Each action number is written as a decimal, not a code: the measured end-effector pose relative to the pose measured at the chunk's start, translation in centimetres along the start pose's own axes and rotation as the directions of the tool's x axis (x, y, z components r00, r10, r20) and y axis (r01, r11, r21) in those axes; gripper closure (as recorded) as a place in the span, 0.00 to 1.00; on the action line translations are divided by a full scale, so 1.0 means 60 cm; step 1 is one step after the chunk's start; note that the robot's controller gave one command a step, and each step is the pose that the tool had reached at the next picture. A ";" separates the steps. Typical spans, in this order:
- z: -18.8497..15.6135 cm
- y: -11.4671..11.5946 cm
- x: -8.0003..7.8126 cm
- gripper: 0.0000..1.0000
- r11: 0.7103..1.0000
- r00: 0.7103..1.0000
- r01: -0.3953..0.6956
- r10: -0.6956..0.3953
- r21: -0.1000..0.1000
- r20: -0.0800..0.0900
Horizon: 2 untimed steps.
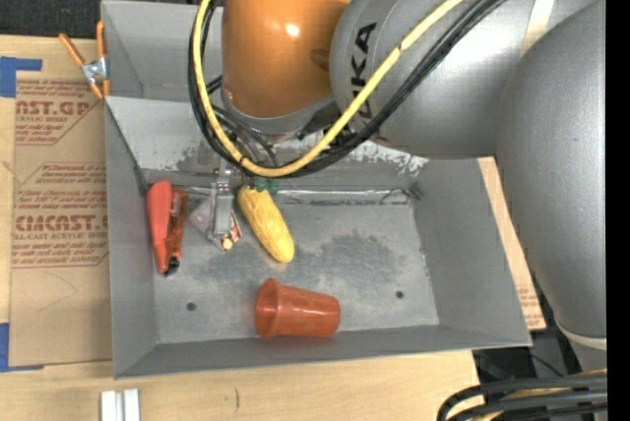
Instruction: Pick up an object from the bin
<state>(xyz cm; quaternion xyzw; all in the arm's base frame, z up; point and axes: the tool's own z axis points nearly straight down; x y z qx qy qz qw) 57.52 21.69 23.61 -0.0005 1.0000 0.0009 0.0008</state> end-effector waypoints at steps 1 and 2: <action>0.104 -0.077 0.019 0.00 1.000 1.000 -0.031 0.031 -0.001 -0.001; 0.184 -0.129 0.025 0.00 0.997 0.997 -0.080 0.080 0.002 -0.008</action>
Offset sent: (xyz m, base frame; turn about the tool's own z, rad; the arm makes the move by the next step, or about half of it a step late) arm -0.0143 -0.0520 -0.0761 0.2644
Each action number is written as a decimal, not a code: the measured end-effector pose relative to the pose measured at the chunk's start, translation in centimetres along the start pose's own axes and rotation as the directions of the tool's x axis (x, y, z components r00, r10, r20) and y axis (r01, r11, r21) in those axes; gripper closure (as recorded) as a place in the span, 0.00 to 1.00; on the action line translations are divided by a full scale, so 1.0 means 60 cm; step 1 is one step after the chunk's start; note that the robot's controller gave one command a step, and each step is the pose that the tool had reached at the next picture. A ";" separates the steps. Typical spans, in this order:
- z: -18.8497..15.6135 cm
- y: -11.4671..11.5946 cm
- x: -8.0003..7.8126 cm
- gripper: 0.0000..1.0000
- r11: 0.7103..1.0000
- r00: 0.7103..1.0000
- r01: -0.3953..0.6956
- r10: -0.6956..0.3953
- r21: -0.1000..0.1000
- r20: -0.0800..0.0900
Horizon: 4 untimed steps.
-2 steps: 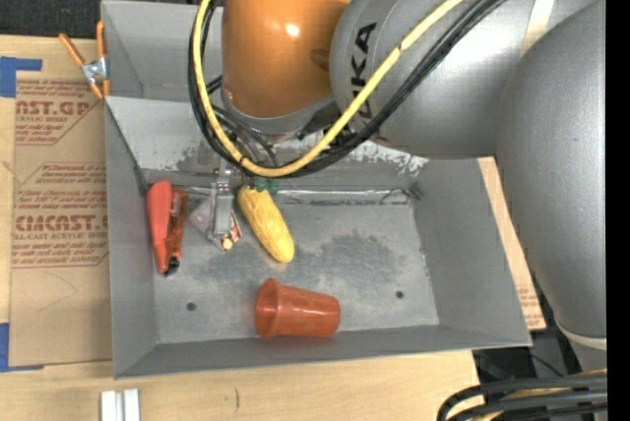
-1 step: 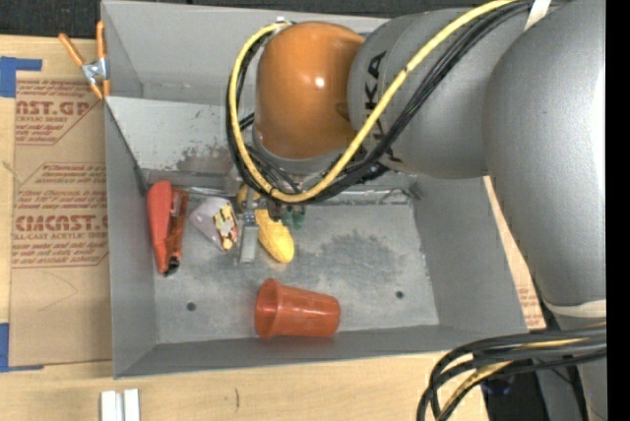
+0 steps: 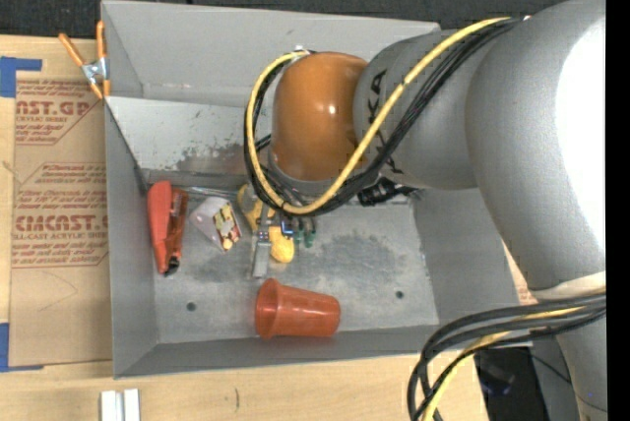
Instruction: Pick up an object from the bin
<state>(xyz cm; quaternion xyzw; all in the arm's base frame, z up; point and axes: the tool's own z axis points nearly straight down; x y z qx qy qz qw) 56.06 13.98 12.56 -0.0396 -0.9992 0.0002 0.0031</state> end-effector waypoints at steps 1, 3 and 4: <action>-0.016 -0.035 -0.042 0.00 0.982 0.982 -0.187 0.187 -0.005 0.005; 0.109 -0.089 -0.056 1.00 0.968 0.968 -0.250 0.250 -0.007 0.009; 0.104 -0.087 -0.055 1.00 0.966 0.966 -0.258 0.258 -0.007 0.008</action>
Offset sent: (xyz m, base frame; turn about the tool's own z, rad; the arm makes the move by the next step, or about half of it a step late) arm 0.0205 -0.0596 -0.0556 0.1869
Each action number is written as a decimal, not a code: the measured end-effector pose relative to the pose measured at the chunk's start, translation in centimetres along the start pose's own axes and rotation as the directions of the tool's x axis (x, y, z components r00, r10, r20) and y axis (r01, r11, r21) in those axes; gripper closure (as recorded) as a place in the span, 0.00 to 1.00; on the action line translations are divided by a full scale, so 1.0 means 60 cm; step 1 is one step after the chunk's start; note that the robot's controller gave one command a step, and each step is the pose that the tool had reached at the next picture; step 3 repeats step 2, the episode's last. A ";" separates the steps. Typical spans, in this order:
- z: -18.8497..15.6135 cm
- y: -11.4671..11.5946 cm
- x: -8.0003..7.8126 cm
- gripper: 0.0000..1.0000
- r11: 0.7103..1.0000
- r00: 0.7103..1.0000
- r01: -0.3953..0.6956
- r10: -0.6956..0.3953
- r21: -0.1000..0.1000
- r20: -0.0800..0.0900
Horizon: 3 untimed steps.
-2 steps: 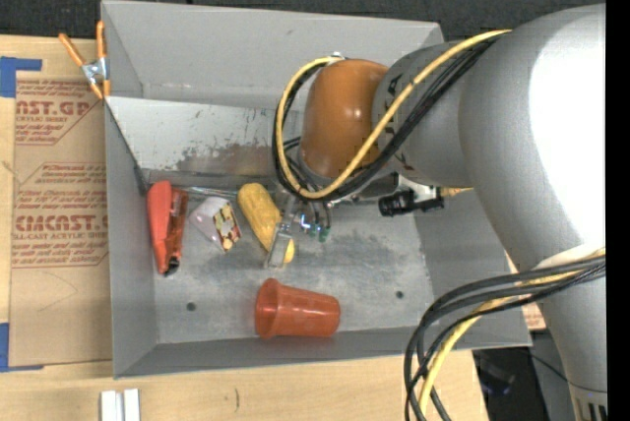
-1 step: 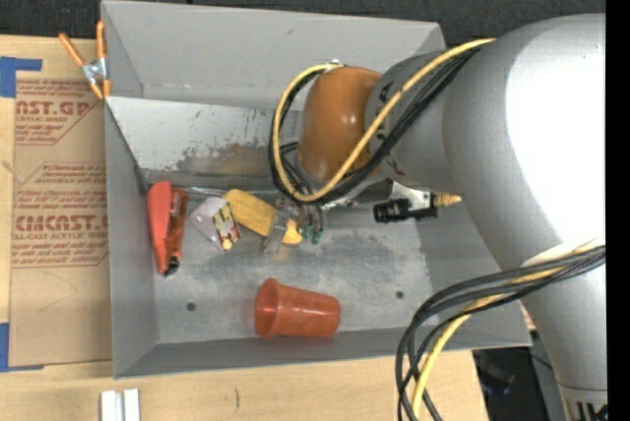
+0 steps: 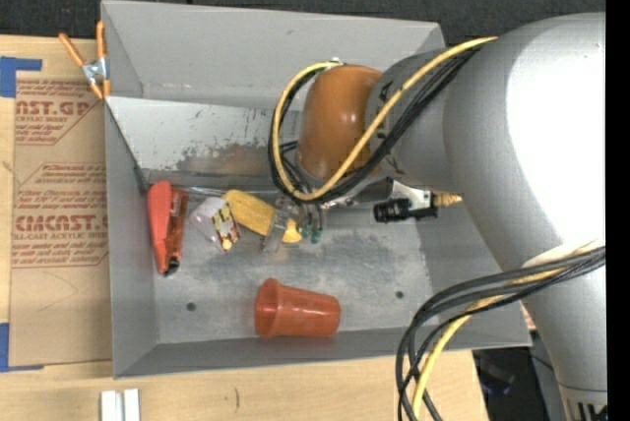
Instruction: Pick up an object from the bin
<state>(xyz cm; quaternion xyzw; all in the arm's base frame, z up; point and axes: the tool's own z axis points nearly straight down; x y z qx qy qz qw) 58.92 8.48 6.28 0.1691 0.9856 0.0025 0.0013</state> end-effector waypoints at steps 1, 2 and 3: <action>-0.009 0.000 0.002 1.00 1.000 1.000 -0.005 0.005 0.001 -0.003; -0.029 -0.001 0.003 1.00 1.000 1.000 0.000 0.000 0.001 -0.004; -0.029 -0.001 0.003 1.00 1.000 1.000 0.000 0.000 0.001 -0.004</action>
Offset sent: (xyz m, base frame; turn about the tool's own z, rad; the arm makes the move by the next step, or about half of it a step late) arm -0.0001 0.0000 0.0523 0.0000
